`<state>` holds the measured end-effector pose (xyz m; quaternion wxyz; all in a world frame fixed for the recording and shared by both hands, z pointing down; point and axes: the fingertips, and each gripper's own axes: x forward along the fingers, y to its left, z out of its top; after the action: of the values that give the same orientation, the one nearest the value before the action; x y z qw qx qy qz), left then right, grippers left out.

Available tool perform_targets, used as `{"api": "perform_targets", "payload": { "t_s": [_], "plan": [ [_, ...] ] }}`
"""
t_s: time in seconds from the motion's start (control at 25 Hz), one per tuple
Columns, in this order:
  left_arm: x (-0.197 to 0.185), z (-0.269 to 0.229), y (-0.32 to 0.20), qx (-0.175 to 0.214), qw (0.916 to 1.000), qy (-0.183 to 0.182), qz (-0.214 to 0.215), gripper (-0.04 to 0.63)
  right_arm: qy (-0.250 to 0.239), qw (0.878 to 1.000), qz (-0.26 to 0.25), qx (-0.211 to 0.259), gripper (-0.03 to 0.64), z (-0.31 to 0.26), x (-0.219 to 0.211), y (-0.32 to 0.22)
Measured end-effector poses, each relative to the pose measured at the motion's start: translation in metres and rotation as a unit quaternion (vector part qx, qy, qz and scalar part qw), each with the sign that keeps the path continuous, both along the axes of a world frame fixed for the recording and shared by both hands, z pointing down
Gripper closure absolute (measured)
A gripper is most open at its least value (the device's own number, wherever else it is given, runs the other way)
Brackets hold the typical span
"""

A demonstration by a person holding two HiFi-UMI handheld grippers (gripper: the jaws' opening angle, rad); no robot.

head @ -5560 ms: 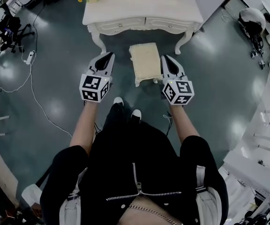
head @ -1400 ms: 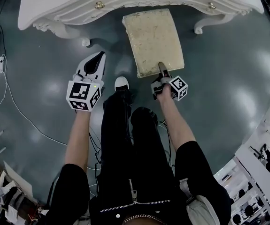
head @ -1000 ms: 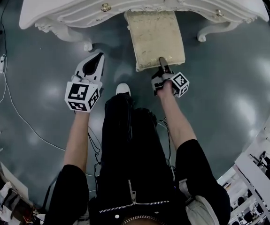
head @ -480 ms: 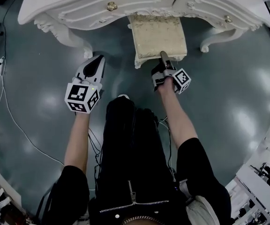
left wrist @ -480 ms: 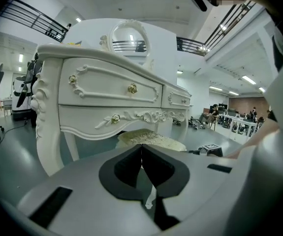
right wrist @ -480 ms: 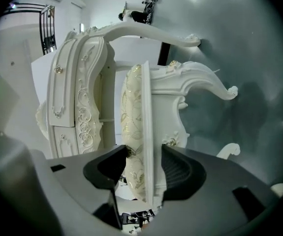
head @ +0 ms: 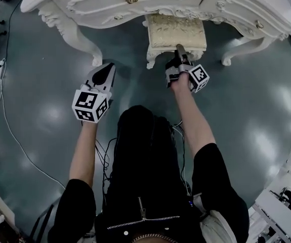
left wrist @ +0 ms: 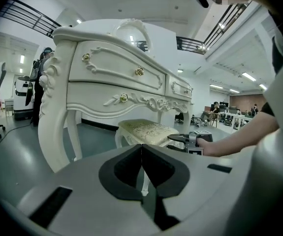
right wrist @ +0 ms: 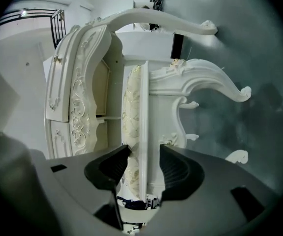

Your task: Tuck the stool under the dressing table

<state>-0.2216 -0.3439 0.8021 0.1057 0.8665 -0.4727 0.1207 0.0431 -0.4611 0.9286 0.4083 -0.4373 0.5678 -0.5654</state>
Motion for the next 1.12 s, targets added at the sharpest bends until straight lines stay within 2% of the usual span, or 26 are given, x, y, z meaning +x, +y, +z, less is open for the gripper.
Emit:
{"api": "perform_targets", "payload": {
  "t_s": [0.44,0.68,0.72,0.76,0.84,0.92,1.04,1.12],
  "plan": [
    [-0.026,0.007,-0.008,0.012,0.9997,-0.008,-0.021,0.574,0.021,1.000,-0.002,0.022,0.419,0.000,-0.006,-0.054],
    [-0.035,0.003,-0.010,0.006,0.9996,-0.015,-0.024,0.574,0.040,0.999,-0.002,0.027,0.416,-0.003,-0.006,-0.061],
    [-0.035,0.000,-0.009,0.003,0.9996,-0.015,-0.023,0.574,0.053,0.998,-0.007,0.033,0.458,-0.007,-0.007,-0.059],
    [-0.035,-0.002,-0.007,-0.002,0.9996,-0.015,-0.022,0.574,0.072,0.997,-0.013,0.036,0.470,-0.011,-0.008,-0.055],
    [-0.034,-0.012,-0.004,-0.013,0.9996,-0.012,-0.023,0.574,0.116,0.992,-0.032,0.035,0.460,-0.022,-0.011,-0.047],
    [-0.033,-0.030,-0.001,-0.022,0.9995,-0.012,-0.021,0.574,0.174,0.982,-0.059,0.032,0.467,-0.042,-0.018,-0.036],
    [-0.025,-0.071,0.005,-0.033,0.9993,-0.012,-0.013,0.574,0.272,0.958,-0.089,0.018,0.525,-0.080,-0.020,-0.011],
    [-0.019,-0.104,0.012,-0.037,0.9992,-0.013,-0.006,0.574,0.335,0.936,-0.105,0.010,0.607,-0.110,-0.018,0.007]
  ]
}}
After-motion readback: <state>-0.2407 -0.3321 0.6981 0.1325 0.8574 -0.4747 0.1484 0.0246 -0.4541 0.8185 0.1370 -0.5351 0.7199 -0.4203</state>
